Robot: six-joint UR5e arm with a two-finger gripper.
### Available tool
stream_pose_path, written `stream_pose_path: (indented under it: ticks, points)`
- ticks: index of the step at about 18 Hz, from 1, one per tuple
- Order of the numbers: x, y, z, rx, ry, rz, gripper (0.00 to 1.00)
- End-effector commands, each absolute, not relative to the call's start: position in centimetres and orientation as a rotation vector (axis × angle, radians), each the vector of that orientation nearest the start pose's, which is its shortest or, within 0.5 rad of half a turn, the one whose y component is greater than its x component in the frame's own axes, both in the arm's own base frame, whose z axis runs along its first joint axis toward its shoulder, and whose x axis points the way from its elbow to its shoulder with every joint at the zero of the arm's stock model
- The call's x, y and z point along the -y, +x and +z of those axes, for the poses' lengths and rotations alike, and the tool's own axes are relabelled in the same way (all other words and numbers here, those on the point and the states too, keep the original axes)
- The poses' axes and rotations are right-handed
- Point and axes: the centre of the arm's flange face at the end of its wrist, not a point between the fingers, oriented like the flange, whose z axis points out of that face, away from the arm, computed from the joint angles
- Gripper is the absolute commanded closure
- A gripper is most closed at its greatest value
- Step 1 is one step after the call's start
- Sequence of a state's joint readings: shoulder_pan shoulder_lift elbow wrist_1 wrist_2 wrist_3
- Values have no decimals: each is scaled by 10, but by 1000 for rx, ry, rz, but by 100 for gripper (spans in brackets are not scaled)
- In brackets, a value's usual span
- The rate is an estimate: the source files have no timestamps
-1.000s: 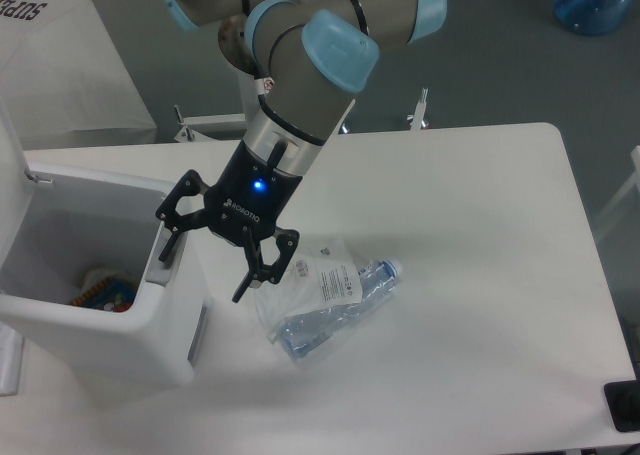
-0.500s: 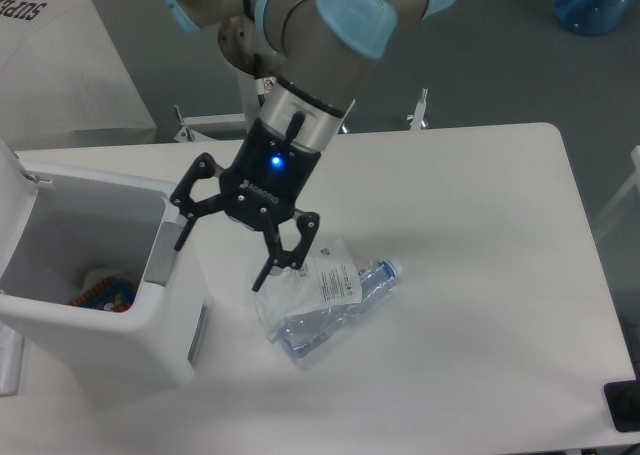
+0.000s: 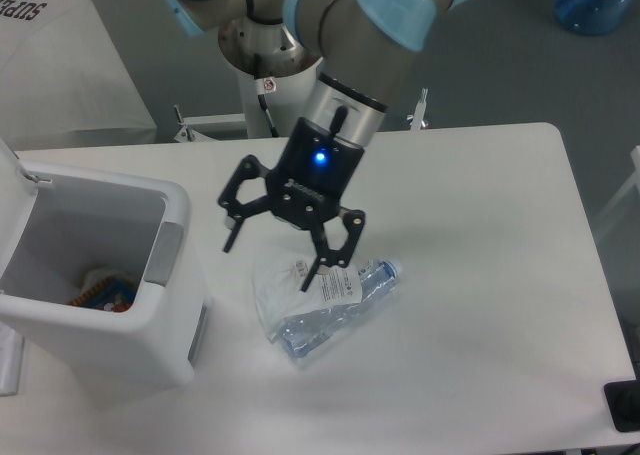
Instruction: Open the trash can
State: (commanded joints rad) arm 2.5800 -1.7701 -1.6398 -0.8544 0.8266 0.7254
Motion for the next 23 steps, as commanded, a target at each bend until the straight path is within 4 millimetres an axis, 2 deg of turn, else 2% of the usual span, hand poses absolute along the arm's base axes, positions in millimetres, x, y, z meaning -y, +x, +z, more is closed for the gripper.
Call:
stream_pose_path:
  ticks: [4,6,8,10,15,17,19,23]
  points:
    - [-456,-439,382,120,-2521,-17,0]
    - [-442,-460,366,63,-2597,65,0]
    - [-438,-478,352,-93,-2658,142,0]
    - [-424,-503,348,-204,-2703,226,0]
    - [-433,-549,354,-221,-2823,294,0]
    - [-439,-556,343,-265,-2906,270,0]
    - [-451,-546,339,-382,-2941,287,0]
    - [-451,-546,335,-445,-2951,287,0]
